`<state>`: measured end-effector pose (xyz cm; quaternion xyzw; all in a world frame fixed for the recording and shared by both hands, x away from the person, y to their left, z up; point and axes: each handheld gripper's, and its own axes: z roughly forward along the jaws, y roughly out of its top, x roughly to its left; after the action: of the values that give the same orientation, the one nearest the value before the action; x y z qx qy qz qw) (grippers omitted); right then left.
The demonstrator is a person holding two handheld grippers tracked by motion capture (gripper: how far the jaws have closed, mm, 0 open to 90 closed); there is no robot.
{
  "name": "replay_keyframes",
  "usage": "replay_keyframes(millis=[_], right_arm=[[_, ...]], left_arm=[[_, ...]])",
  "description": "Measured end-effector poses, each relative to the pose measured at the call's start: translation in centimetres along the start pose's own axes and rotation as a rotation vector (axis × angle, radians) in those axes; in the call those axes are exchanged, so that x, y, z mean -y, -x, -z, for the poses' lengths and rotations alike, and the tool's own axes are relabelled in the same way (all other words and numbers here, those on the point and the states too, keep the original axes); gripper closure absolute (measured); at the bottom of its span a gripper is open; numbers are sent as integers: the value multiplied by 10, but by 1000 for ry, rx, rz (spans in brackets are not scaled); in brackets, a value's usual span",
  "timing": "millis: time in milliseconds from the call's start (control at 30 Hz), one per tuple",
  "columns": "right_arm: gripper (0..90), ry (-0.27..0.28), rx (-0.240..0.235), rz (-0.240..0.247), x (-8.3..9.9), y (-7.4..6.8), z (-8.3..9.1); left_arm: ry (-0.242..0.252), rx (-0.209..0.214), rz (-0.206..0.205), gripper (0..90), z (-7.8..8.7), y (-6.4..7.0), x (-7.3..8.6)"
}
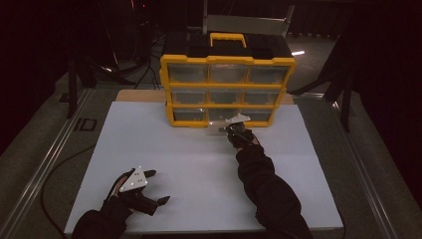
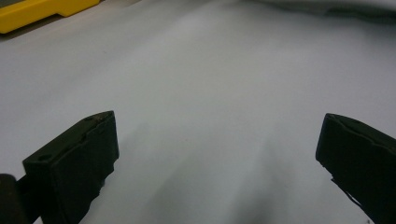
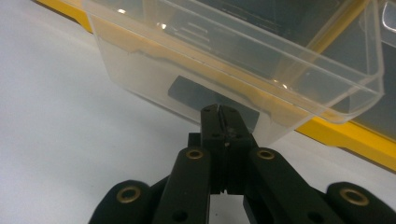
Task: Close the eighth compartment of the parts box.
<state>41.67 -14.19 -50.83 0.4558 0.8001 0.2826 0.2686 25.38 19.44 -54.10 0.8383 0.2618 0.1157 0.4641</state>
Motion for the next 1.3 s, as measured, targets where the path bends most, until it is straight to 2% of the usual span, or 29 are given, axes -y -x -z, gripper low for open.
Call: replay_keyframes(millis=[1300], right_arm=[[900,-9,20,-12,-12,5,-16]], left_arm=[[10,8,9,0,1,0,0]])
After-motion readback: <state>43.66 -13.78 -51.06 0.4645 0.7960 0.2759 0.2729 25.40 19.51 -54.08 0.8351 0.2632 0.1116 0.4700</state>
